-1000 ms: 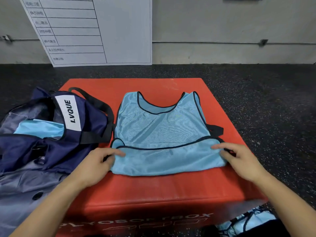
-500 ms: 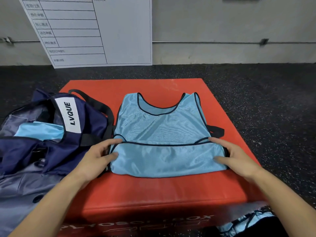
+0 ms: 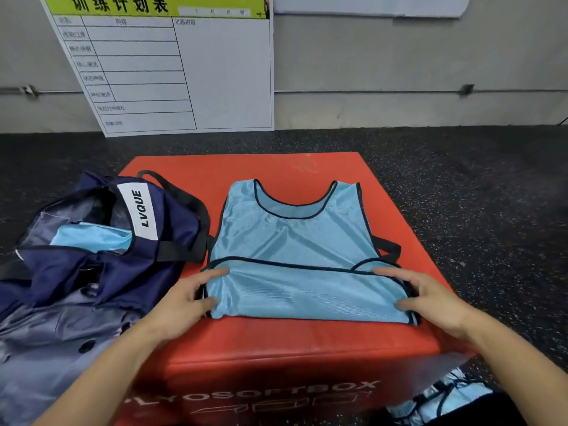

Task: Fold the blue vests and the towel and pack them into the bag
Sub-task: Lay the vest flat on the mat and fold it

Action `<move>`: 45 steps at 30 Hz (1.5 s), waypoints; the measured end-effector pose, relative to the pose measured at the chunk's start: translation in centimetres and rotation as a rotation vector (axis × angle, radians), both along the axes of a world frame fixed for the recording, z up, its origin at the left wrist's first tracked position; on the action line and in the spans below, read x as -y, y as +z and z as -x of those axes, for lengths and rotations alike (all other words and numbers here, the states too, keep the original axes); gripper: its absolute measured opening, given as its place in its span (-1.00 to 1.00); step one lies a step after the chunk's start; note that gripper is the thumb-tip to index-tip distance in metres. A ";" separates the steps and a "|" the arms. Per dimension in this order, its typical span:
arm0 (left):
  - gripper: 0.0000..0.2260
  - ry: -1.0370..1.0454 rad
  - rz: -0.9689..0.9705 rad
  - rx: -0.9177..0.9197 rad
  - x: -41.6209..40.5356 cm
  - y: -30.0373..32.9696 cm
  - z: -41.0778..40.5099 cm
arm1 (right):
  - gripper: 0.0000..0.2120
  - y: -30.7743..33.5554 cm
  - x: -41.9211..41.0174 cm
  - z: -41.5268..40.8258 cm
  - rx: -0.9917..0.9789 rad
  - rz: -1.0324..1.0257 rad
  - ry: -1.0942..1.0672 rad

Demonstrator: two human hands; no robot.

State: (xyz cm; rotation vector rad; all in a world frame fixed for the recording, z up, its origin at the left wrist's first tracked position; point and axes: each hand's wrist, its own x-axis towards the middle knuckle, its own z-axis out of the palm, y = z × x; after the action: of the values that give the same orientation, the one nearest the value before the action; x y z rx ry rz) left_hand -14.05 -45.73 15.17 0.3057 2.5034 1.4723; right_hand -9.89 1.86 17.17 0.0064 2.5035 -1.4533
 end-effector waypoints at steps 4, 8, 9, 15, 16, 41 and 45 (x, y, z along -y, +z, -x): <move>-0.41 -0.036 -0.033 0.063 0.3 1.0 -2.0 | -0.41 0.7 -0.3 -2.1 0.041 -0.006 0.031; -0.43 -0.085 -0.030 0.113 0.9 2.1 -5.0 | -0.43 1.2 -0.6 -4.7 0.124 -0.027 0.086; -0.42 -0.098 -0.026 0.116 0.9 2.3 -5.8 | -0.39 1.5 -0.6 -5.4 0.144 -0.014 0.100; -0.37 -0.138 0.010 0.136 2.5 2.6 -8.1 | -0.23 2.8 -0.5 -8.2 0.131 0.095 0.124; -0.37 -0.116 -0.010 0.145 2.6 2.9 -8.3 | -0.20 2.8 -0.4 -8.5 0.122 0.119 0.114; -0.28 0.121 0.235 -0.012 -2.5 1.3 13.9 | -0.21 1.7 -0.4 14.2 0.011 0.066 -0.126; -0.30 0.204 0.272 -0.067 -3.0 0.0 15.6 | -0.21 -1.2 -0.5 16.7 0.027 0.066 -0.170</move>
State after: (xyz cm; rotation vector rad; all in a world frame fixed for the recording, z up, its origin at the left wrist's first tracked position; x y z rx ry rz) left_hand -29.69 -42.76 15.15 0.0544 2.8167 1.1794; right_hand -26.59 2.38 15.94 0.2313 2.4841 -1.5883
